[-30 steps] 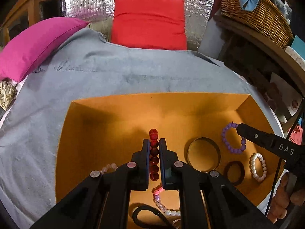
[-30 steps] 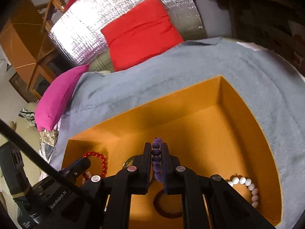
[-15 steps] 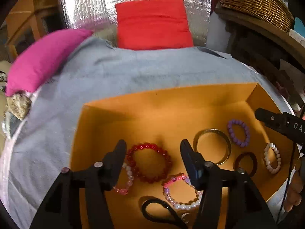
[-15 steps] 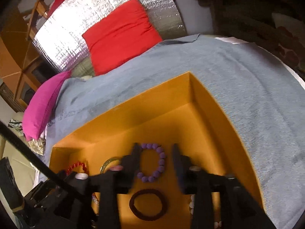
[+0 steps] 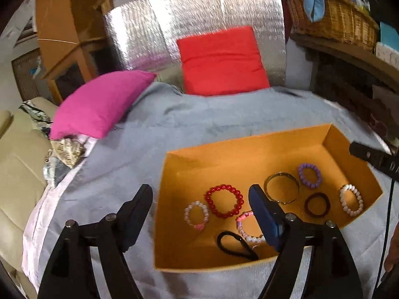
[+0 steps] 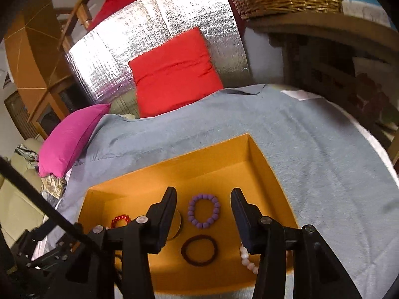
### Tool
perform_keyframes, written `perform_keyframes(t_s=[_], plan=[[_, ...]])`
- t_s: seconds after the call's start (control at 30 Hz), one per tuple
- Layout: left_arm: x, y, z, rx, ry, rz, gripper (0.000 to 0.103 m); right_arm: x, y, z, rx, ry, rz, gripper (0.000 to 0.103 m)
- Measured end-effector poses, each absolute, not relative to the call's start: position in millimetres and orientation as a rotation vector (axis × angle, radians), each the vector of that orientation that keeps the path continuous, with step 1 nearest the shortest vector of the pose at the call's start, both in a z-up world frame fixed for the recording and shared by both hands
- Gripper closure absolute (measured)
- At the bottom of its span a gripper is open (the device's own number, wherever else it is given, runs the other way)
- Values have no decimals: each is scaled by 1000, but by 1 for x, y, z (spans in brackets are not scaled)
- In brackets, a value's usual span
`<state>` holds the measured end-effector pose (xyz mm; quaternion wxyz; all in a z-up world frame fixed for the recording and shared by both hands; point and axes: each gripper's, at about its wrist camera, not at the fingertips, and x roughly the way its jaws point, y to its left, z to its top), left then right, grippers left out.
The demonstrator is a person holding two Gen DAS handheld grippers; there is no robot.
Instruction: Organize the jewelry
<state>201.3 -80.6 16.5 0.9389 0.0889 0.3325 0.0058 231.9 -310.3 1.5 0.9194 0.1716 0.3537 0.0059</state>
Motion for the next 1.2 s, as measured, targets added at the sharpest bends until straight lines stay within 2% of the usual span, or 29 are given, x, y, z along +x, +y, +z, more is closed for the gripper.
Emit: perform_keyframes(t_s=[0.47,1.2], plan=[[137,-46,53,143,586,60,22,167,-277,28,232,697,69,53],[80,-33,67,142,552,27,22,89,-252,51,140,639,78,52]])
